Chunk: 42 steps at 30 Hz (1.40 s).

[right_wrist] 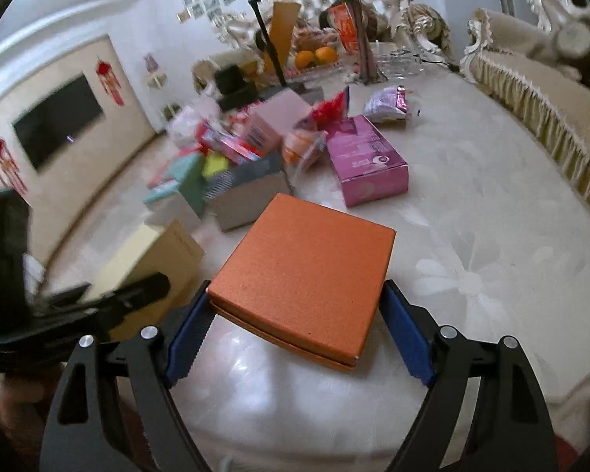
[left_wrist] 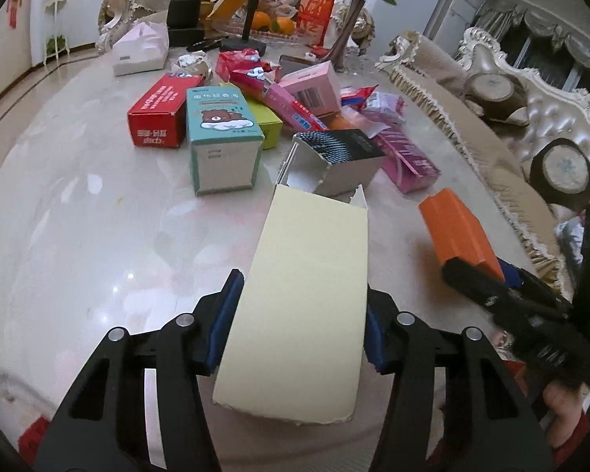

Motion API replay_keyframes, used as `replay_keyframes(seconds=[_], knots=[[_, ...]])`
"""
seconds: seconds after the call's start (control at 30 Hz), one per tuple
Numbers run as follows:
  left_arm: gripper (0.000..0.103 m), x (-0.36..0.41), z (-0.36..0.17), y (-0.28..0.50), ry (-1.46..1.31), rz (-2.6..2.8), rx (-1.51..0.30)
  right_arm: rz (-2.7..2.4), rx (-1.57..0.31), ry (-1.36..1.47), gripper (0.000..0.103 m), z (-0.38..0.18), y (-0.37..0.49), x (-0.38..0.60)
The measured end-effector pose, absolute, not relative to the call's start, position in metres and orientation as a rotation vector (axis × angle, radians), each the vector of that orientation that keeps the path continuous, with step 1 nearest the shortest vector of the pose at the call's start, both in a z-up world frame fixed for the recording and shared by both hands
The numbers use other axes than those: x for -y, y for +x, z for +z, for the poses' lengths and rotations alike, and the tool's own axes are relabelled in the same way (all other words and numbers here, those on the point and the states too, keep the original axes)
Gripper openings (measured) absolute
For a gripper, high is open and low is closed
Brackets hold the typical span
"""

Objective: Collect trash
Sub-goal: 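Carry both boxes over the wastebasket and open both tools to drop them, then grasp the pink box with the right tool while the left grasps the teal mosquito-liquid box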

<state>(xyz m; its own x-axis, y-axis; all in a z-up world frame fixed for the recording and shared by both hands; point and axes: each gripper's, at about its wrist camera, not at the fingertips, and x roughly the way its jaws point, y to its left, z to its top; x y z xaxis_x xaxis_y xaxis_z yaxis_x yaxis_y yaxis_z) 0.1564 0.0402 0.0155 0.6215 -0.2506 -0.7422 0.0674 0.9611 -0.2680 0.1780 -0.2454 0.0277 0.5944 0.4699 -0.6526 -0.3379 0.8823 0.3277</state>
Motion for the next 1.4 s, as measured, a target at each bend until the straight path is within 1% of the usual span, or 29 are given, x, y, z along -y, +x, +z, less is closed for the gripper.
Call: replay_keyframes(seconds=[0.13,0.23,0.33,0.47,0.6,0.7,0.77,0.8,0.83,0.87,1.03,1.4], knots=[[0.053,-0.038,0.032,0.106,-0.192,-0.261,-0.845,0.551,-0.764,0.189,0.080,0.052,0.131,0.267],[0.053,-0.028,0.039,0.056,-0.144,-0.355,-0.845,0.607,-0.782,0.181,0.080,0.060,0.085,0.284],[0.053,-0.018,0.027,0.016,-0.119,-0.421,-0.910,0.636,-0.869,0.183,0.080,0.050,0.045,0.293],[0.053,-0.003,-0.014,-0.012,-0.109,-0.472,-1.051,0.634,-1.040,0.175,0.080,0.011,0.012,0.289],[0.053,0.012,-0.070,-0.007,-0.066,-0.459,-1.175,0.584,-1.197,0.127,0.080,-0.055,0.018,0.276],[0.053,0.019,-0.109,0.006,-0.039,-0.439,-1.257,0.566,-1.272,0.068,0.080,-0.095,0.030,0.262],[0.055,0.022,-0.129,0.014,-0.021,-0.437,-1.305,0.566,-1.297,0.022,0.080,-0.112,0.038,0.253],[0.059,0.023,-0.136,0.017,-0.008,-0.420,-1.318,0.562,-1.299,-0.008,0.080,-0.119,0.042,0.248],[0.071,0.024,-0.144,0.021,0.012,-0.398,-1.327,0.562,-1.298,-0.028,0.080,-0.123,0.044,0.244],[0.077,0.025,-0.149,0.022,0.024,-0.388,-1.326,0.567,-1.303,-0.050,0.081,-0.129,0.047,0.240],[0.077,0.023,-0.153,0.024,0.015,-0.367,-1.321,0.544,-1.335,-0.034,0.081,-0.141,0.047,0.242],[0.077,0.009,-0.142,0.019,-0.016,-0.336,-1.300,0.524,-1.294,-0.045,0.081,-0.120,0.037,0.252]])
